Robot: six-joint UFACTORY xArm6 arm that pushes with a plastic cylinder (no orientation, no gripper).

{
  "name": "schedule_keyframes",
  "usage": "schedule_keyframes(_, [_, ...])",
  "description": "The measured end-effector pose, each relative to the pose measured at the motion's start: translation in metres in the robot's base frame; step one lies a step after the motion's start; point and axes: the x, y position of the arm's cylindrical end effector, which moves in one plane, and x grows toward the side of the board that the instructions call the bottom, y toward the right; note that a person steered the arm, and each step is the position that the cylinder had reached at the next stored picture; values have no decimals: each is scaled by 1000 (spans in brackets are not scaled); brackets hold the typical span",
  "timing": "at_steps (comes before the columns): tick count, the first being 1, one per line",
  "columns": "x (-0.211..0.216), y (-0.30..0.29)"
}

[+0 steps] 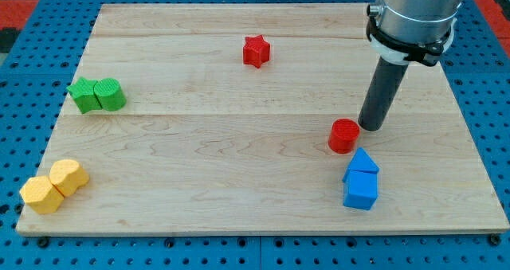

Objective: Slide the red circle close to the blue triangle

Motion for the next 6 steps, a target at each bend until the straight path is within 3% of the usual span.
schedule_keyframes(1, [-30, -39])
schedule_keyframes(4, [2, -16])
schedule_keyframes(5, [-17, -24])
schedule_keyframes(6, [1, -30])
